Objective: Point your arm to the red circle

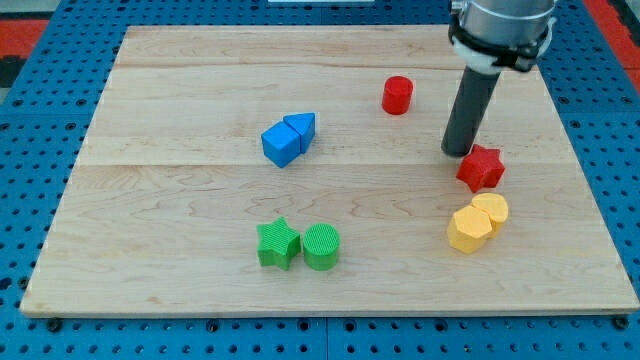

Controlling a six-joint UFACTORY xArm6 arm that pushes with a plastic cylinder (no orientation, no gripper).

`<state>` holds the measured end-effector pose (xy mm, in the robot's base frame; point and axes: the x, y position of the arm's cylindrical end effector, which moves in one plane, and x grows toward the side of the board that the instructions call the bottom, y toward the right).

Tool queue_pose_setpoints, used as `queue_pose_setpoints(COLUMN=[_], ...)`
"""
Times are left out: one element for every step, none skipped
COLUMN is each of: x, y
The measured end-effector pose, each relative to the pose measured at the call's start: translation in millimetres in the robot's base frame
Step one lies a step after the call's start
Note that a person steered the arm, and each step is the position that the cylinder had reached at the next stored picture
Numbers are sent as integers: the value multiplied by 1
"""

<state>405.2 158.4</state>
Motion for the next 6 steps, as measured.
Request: queue_pose_setpoints(x=[-10,39,9,-101,-147,-93], y=[11,10,14,47,-14,-74])
